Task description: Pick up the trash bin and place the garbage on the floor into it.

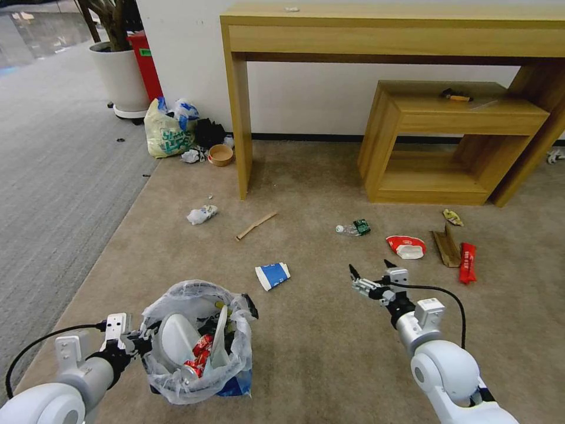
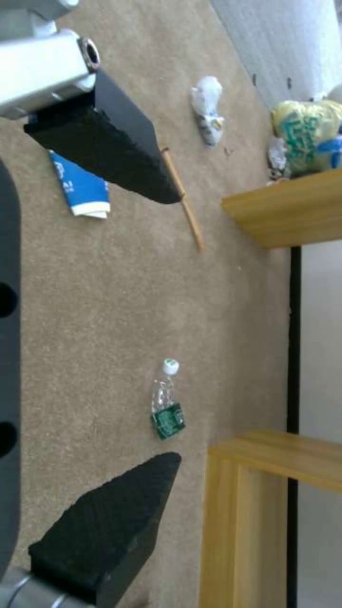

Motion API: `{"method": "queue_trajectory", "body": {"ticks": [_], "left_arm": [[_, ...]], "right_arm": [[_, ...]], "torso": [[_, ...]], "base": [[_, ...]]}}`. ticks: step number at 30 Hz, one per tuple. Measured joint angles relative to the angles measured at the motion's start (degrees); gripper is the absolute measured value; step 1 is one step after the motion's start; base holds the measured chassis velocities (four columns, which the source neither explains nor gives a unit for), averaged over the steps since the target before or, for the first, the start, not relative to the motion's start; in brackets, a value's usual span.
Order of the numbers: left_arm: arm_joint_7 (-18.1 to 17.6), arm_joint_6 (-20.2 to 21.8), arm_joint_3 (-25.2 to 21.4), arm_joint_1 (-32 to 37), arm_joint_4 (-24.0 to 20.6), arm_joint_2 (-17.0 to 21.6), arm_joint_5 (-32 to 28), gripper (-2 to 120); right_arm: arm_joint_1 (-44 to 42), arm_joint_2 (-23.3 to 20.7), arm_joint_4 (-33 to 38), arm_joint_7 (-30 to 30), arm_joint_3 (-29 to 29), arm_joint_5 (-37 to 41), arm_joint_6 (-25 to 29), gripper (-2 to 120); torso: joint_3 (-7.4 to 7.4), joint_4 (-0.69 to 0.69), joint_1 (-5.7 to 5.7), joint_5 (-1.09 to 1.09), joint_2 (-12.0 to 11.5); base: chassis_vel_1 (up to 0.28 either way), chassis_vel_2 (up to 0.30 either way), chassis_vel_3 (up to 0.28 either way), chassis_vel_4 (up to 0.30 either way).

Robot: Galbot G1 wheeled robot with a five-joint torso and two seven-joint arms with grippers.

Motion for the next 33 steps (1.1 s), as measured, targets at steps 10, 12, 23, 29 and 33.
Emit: {"method": "queue_trajectory", "body": {"ticks": [10, 12, 23, 29, 33], "left_arm": [[0.0, 0.0, 0.0, 0.4, -0.3, 0.2, 0.1, 0], [0.0, 0.0, 0.0, 0.4, -0.4, 0.2, 0.1, 0], [0.0, 0.0, 0.1, 0.4, -0.4, 0.3, 0.2, 0], [0.0, 0.0, 0.0, 0.4, -0.5, 0.4, 0.2, 0], [0.0, 0.0, 0.0, 0.3, -0.5, 0.3, 0.2, 0]], "right_arm": [[1.2, 0.7, -0.2, 1.2, -0.7, 0.3, 0.0, 100], [1.1, 0.6, -0.2, 1.2, -0.7, 0.2, -0.1, 100], [1.1, 0.8, -0.2, 1.4, -1.3, 0.2, -0.5, 100], [1.1, 0.8, -0.1, 1.7, -1.6, 0.5, -0.7, 100], [1.1, 0.8, -0.1, 1.8, -1.6, 0.5, -0.8, 100]], "torso": [[0.01, 0.0, 0.0, 0.0, 0.0], [0.01, 0.0, 0.0, 0.0, 0.0], [0.01, 0.0, 0.0, 0.0, 0.0], [0.01, 0.0, 0.0, 0.0, 0.0], [0.0, 0.0, 0.0, 0.0, 0.0]], "base": [[0.0, 0.0, 0.0, 0.0], [0.0, 0.0, 0.0, 0.0], [0.025, 0.031, -0.025, -0.025], [0.087, 0.09, -0.084, -0.082], [0.089, 0.091, -0.113, -0.092]]}}
